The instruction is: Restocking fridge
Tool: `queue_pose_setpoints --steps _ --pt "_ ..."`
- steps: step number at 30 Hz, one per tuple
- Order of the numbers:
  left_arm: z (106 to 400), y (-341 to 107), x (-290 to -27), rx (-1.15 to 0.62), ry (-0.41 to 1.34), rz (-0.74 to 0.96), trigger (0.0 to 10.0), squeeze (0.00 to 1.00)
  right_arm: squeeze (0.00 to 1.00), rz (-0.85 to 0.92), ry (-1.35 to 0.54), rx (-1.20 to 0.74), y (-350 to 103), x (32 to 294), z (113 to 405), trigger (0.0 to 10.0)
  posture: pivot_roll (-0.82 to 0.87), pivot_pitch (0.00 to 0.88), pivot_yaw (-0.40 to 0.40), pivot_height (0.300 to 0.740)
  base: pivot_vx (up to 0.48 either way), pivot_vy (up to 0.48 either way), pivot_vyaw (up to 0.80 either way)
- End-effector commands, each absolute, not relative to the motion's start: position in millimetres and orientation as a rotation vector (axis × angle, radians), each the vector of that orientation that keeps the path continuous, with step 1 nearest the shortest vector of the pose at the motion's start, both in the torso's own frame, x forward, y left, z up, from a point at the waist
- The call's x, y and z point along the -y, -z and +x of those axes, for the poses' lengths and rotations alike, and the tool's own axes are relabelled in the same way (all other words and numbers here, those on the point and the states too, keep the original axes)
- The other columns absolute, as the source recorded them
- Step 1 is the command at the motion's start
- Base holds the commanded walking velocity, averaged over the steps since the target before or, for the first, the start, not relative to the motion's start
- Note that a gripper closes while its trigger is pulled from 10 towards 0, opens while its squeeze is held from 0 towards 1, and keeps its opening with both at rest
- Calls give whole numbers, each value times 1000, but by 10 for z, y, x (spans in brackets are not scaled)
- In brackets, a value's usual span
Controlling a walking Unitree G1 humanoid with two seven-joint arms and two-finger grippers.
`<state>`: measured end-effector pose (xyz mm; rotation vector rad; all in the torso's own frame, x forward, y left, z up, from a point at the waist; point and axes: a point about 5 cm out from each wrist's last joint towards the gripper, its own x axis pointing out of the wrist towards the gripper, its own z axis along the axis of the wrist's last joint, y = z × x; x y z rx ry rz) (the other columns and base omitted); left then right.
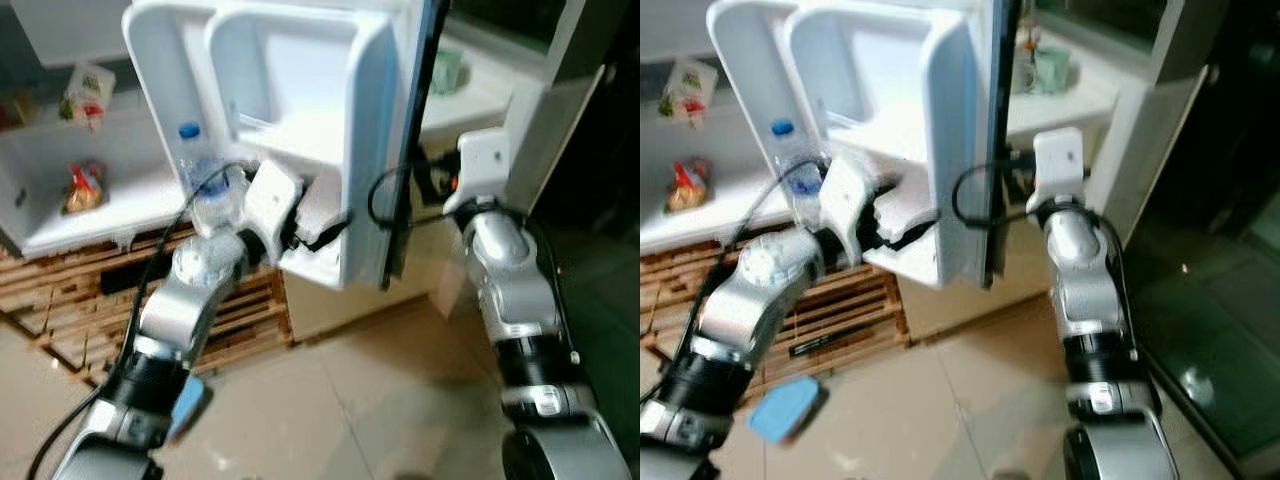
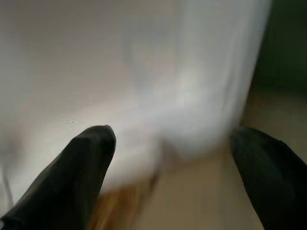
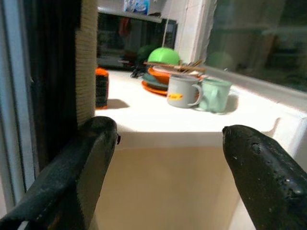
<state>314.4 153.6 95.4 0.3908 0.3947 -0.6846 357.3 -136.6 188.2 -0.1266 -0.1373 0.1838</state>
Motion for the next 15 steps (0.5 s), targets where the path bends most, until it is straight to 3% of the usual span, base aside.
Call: queue_pose_setpoints --steps 1,6,10,11,12,14,15 --pt "3090 -825 -1635 -476 695 481 10000 0 0 -128 -245 126 -1860 1242 3584 10000 -187 0 25 732 0 0 0" --pt "2878 -511 -1859 -634 787 802 10000 0 0 -69 -246 130 -1901 1164 3638 10000 -186 0 24 732 0 0 0" --pt "2836 -426 -1824 -654 854 858 10000 0 0 48 -349 153 -2083 750 3642 10000 -198 0 34 732 0 0 0" --pt "2864 -403 -1739 -633 870 853 10000 0 0 125 -620 199 -2291 292 3474 10000 -192 0 38 732 0 0 0" --pt "2864 -403 -1739 -633 870 853 10000 0 0 125 -620 199 -2291 292 3474 10000 -192 0 38 732 0 0 0" --pt "2903 -408 -1652 -614 879 849 10000 0 0 319 -934 251 -2662 107 3216 10000 -187 0 32 732 0 0 0" --pt "2903 -408 -1652 -614 879 849 10000 0 0 319 -934 251 -2662 107 3216 10000 -187 0 32 732 0 0 0"
